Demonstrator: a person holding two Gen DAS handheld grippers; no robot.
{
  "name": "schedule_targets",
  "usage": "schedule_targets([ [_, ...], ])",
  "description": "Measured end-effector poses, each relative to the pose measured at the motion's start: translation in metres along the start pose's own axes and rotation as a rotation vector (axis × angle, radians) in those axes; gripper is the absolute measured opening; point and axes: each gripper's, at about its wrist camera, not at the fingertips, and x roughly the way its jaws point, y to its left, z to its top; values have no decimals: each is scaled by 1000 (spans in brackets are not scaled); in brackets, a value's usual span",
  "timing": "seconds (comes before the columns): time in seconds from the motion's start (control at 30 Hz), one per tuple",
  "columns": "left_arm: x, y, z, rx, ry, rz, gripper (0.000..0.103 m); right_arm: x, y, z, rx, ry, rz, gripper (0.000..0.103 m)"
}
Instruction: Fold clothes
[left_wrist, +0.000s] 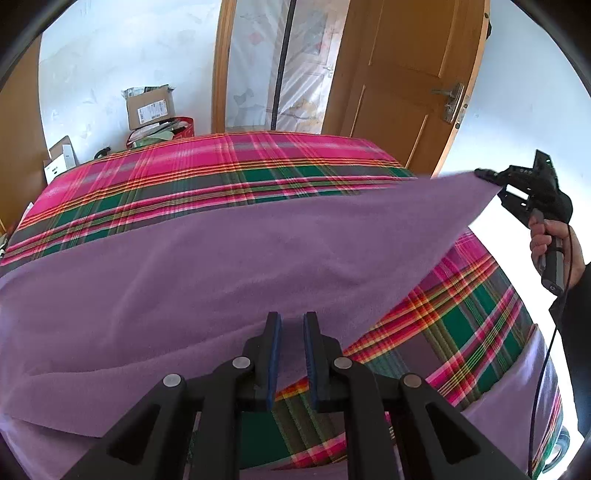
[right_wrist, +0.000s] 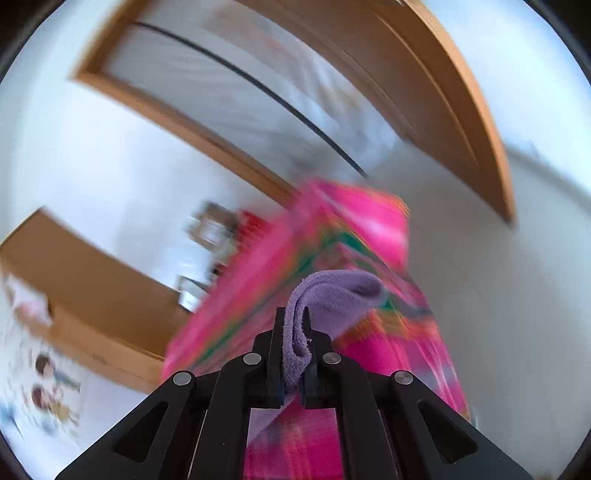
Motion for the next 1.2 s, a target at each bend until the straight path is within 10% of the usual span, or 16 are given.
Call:
schedule_targets([
  [0.2, 9, -5, -1, 12, 28, -2, 12, 22, -54, -18, 124, 171, -110, 9],
  [0.4, 9, -9, -1, 35, 30, -2, 12, 14, -79, -13, 243, 145, -49, 39],
  [0.7, 20, -16, 4, 42, 46, -2, 12, 46, -100, 5, 274, 256, 60, 42],
  [0.77, 24, -19, 5, 48, 50, 1, 12, 53, -99, 5, 249, 268, 88, 42],
  [0.9, 26, -20, 7, 48, 46, 9, 12, 55, -89, 8, 165, 243, 111, 4],
  [1.2, 22, -22, 18, 19, -45, 59, 12, 29, -59, 25, -19, 81, 164, 4],
])
